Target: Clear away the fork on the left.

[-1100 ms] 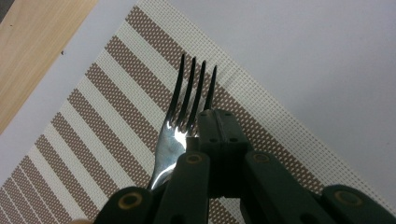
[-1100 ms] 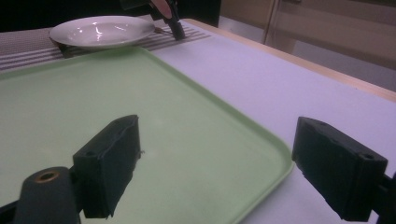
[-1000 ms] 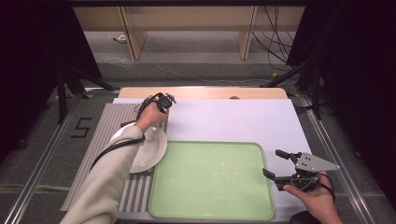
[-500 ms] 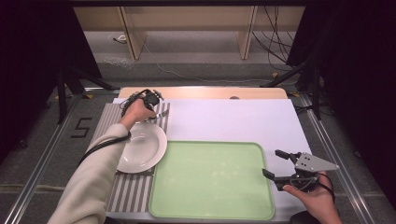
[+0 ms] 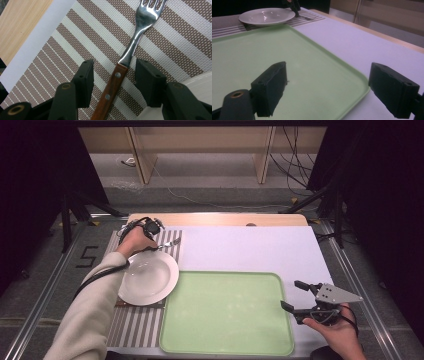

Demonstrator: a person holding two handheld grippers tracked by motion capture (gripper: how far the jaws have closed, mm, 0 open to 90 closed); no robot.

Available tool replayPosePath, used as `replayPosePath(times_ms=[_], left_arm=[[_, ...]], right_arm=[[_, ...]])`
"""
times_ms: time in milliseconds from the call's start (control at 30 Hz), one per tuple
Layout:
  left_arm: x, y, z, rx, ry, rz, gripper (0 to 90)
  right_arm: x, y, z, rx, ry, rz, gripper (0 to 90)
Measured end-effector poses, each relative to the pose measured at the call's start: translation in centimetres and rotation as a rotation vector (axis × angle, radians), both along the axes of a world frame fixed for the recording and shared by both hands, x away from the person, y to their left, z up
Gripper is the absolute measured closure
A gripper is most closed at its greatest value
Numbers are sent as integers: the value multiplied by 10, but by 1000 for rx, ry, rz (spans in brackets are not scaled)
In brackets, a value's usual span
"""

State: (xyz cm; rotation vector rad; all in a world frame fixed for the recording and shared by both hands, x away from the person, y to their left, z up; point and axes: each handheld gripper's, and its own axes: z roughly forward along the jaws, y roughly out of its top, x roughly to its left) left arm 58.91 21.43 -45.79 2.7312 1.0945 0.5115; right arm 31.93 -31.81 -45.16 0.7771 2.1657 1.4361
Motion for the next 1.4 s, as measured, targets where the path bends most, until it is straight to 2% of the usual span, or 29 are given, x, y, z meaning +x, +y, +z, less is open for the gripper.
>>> replayPosePath(times_ms=[300, 567, 1000, 1400], left_arm=[[4, -1, -6, 27, 17, -28, 510], [4, 0, -8, 24, 28, -31, 533], [4, -1, -8, 7, 67, -68, 675], [3, -3, -8, 24, 85, -102, 741]], right_arm=[[0, 0, 0, 1, 0, 1, 163], [0, 0, 0, 1, 1, 1, 163], [0, -1, 0, 1, 1, 2, 163], [0, -1, 0, 2, 0, 2, 163]])
